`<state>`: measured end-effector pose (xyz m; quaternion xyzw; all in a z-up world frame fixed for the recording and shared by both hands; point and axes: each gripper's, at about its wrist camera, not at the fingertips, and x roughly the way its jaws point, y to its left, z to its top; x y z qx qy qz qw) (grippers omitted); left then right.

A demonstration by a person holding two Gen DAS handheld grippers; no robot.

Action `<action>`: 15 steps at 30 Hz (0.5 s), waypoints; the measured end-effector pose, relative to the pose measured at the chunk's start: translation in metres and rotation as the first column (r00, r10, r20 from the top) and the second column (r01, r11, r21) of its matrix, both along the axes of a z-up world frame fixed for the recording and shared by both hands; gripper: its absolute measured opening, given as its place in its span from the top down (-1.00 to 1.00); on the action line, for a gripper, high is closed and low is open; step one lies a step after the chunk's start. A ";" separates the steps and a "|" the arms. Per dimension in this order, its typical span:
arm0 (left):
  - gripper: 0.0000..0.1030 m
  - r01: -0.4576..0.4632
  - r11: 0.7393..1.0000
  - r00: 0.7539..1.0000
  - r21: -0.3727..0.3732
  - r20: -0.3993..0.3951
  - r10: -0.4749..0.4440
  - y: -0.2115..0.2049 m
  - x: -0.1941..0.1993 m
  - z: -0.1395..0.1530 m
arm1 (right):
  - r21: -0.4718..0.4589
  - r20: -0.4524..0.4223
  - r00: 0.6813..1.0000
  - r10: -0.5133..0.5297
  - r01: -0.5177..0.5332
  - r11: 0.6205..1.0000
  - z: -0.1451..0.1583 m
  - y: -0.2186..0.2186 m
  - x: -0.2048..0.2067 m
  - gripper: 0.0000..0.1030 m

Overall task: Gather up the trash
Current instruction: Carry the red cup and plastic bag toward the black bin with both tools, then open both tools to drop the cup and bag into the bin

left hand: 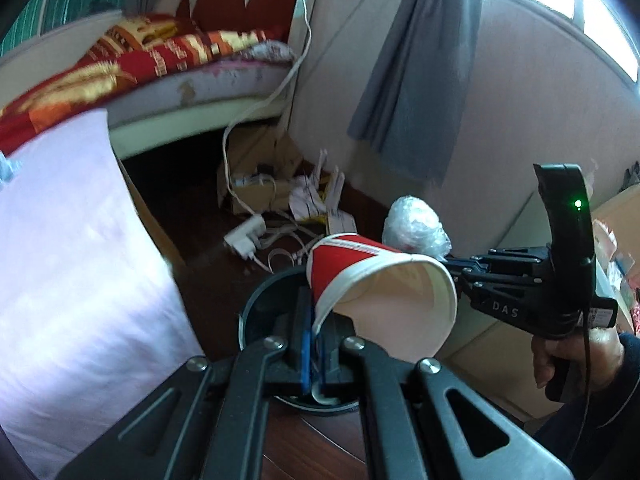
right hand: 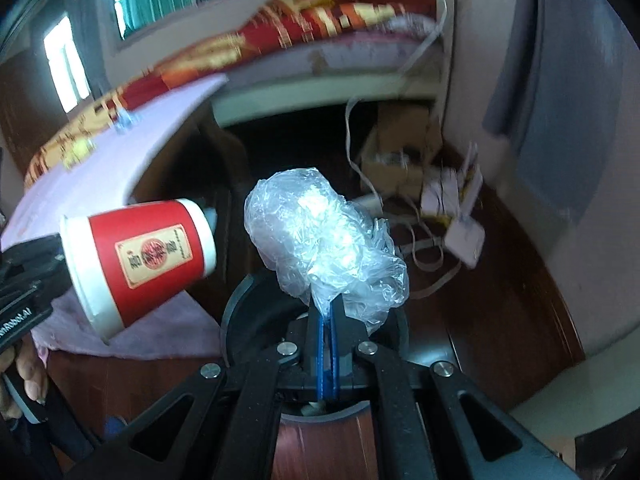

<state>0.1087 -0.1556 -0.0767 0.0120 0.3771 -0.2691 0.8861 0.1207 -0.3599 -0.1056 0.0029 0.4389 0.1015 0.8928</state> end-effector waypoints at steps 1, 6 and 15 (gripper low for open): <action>0.94 -0.001 1.000 1.000 0.008 -0.016 0.001 -0.003 0.000 -0.007 | -0.002 -0.022 1.000 -0.002 0.002 1.000 -0.008 -0.003 0.000 0.95; 0.94 -0.027 0.999 0.994 0.022 -0.106 0.029 -0.010 0.010 -0.041 | -0.025 -0.112 0.993 0.025 -0.028 0.999 -0.041 -0.003 0.003 0.95; 0.73 -0.046 0.995 0.978 0.090 -0.200 0.063 -0.018 0.027 -0.080 | -0.100 -0.208 0.976 0.057 -0.079 0.992 -0.087 0.009 0.025 0.76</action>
